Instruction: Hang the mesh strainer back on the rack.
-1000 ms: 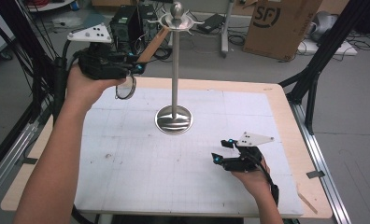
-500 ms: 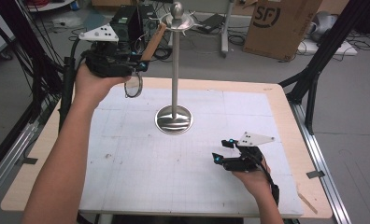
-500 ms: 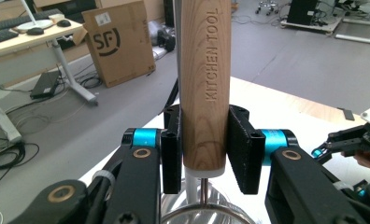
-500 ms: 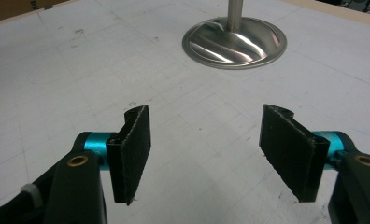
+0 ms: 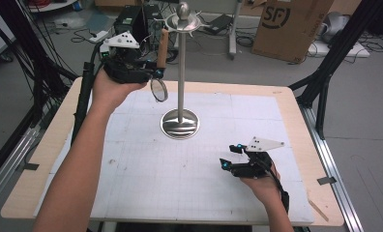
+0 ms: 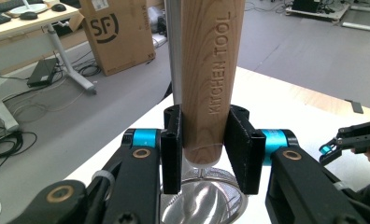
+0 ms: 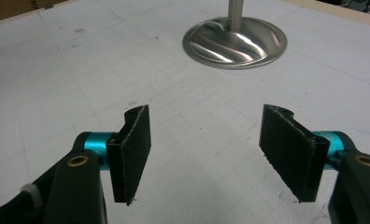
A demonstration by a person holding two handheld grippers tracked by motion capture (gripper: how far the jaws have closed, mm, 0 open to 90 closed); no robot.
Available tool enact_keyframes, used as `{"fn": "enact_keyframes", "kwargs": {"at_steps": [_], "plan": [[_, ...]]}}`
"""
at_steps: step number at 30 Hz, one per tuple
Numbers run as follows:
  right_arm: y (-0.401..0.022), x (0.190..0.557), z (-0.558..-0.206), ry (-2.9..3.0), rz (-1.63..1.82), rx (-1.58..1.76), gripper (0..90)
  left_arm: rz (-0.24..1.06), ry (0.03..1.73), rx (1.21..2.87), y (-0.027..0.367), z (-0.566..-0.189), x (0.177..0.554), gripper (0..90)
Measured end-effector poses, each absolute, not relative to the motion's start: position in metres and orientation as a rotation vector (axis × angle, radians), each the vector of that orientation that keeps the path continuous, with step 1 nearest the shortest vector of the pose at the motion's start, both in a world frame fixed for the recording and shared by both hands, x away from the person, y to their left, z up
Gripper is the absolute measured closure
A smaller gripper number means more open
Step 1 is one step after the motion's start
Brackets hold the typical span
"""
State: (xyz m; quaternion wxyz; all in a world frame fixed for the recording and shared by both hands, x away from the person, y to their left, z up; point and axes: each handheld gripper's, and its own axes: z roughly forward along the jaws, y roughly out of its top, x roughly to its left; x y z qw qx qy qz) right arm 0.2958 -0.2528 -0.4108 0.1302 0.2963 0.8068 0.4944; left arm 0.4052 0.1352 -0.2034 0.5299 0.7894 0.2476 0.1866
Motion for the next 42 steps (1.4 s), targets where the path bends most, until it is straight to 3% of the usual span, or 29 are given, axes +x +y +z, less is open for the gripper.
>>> {"fn": "enact_keyframes", "kwargs": {"at_steps": [3,7,42], "plan": [[-0.253,0.296,-0.411,2.348,1.434,0.861,33.5,0.45,0.597,1.887,0.135,-0.204,0.405,66.6],[-0.253,0.296,-0.411,2.347,1.432,0.858,33.5,0.455,0.609,1.897,0.135,-0.206,0.405,57.2],[-0.25,0.296,-0.413,2.358,1.41,0.852,33.5,0.332,0.56,1.869,0.167,-0.243,0.377,35.1]]}}
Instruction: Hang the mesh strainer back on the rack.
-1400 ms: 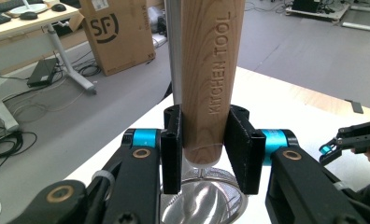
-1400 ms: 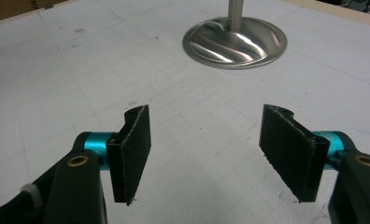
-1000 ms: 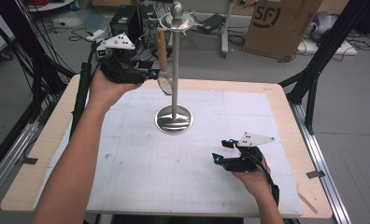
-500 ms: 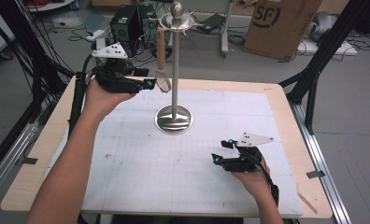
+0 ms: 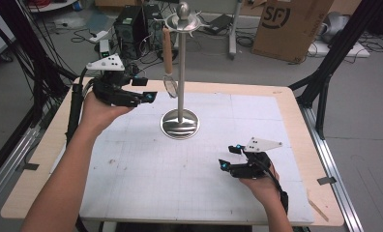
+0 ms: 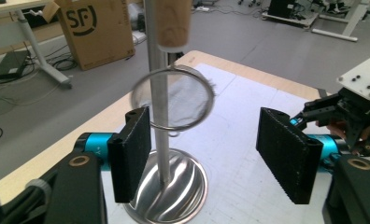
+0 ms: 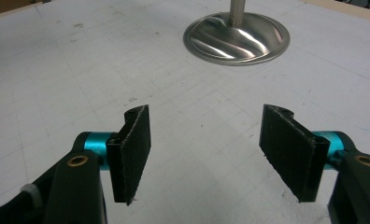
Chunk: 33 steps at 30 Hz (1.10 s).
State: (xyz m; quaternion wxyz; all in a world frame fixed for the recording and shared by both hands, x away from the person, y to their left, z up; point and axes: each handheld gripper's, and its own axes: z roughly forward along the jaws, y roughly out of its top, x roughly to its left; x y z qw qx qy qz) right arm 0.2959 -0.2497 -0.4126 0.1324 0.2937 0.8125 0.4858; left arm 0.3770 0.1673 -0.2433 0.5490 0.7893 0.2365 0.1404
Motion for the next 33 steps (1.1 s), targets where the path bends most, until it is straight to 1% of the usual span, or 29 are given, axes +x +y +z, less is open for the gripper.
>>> {"fn": "enact_keyframes", "kwargs": {"at_steps": [6,12,22,33], "plan": [[-0.249,0.296,-0.413,2.366,1.407,0.857,33.5,0.314,0.549,1.861,0.169,-0.25,0.371,32.5],[-0.249,0.296,-0.413,2.364,1.407,0.857,33.5,0.306,0.541,1.867,0.169,-0.257,0.367,26.9],[-0.249,0.297,-0.414,2.367,1.407,0.854,33.5,0.297,0.536,1.865,0.173,-0.268,0.361,21.1],[-0.25,0.295,-0.414,2.37,1.427,0.852,33.4,0.264,0.526,1.88,0.174,-0.287,0.348,17.6]]}}
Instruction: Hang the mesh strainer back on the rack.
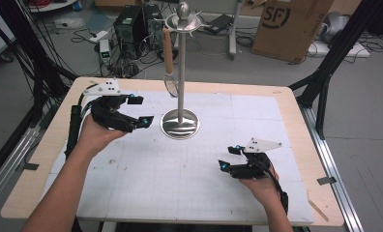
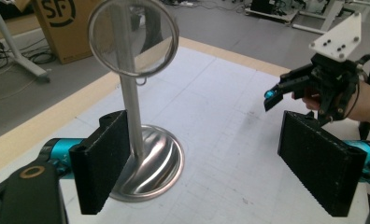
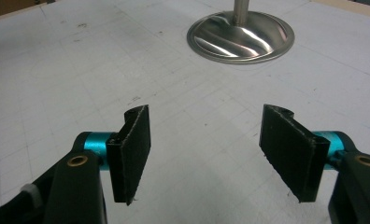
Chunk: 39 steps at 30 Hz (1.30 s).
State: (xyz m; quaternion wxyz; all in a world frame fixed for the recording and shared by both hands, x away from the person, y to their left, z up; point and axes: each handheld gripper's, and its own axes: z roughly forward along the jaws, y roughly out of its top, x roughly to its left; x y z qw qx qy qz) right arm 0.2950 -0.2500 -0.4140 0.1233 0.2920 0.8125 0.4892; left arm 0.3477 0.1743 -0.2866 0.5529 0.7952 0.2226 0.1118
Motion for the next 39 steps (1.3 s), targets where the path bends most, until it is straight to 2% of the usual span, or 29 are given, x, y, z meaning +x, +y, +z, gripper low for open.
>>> {"fn": "enact_keyframes", "kwargs": {"at_steps": [20,39], "plan": [[-0.249,0.295,-0.415,2.368,1.417,0.856,33.4,0.205,0.54,1.837,0.185,-0.34,0.33,16.5],[-0.253,0.295,-0.415,2.361,1.423,0.875,33.4,0.221,0.569,1.886,0.185,-0.362,0.325,17.2]]}}
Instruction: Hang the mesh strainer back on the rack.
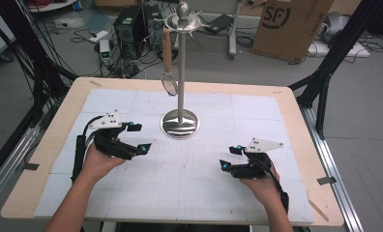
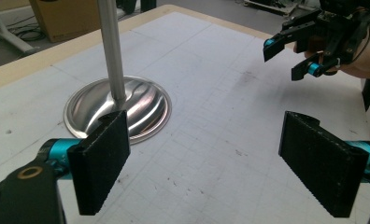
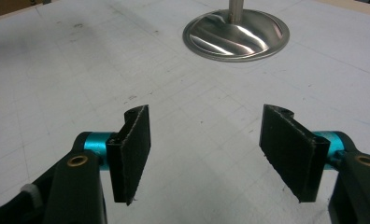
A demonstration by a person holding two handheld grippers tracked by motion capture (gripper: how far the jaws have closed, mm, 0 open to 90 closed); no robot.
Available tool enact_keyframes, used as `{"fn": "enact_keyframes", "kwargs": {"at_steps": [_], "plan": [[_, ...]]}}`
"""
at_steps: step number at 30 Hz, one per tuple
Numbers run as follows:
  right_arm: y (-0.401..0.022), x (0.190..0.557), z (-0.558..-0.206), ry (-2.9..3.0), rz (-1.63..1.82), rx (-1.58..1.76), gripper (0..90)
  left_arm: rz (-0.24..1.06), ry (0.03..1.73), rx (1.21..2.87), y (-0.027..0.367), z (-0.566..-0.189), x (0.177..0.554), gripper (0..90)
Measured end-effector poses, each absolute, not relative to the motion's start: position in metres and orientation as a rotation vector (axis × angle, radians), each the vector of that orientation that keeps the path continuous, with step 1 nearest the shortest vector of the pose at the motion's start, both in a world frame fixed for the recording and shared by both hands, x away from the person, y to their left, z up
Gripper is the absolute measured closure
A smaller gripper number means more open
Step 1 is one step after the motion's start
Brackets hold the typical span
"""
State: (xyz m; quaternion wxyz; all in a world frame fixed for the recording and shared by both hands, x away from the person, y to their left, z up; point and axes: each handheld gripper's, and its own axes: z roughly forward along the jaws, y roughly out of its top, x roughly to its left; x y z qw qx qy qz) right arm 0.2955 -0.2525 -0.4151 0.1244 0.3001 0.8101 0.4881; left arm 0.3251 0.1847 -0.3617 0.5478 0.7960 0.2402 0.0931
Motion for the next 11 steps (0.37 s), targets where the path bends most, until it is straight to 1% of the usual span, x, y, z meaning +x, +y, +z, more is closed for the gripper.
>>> {"fn": "enact_keyframes", "kwargs": {"at_steps": [11], "plan": [[-0.2528,0.2958,-0.4154,2.365,1.42,0.873,33.4,0.212,0.581,1.896,0.1825,-0.3693,0.3251,17.4]]}}
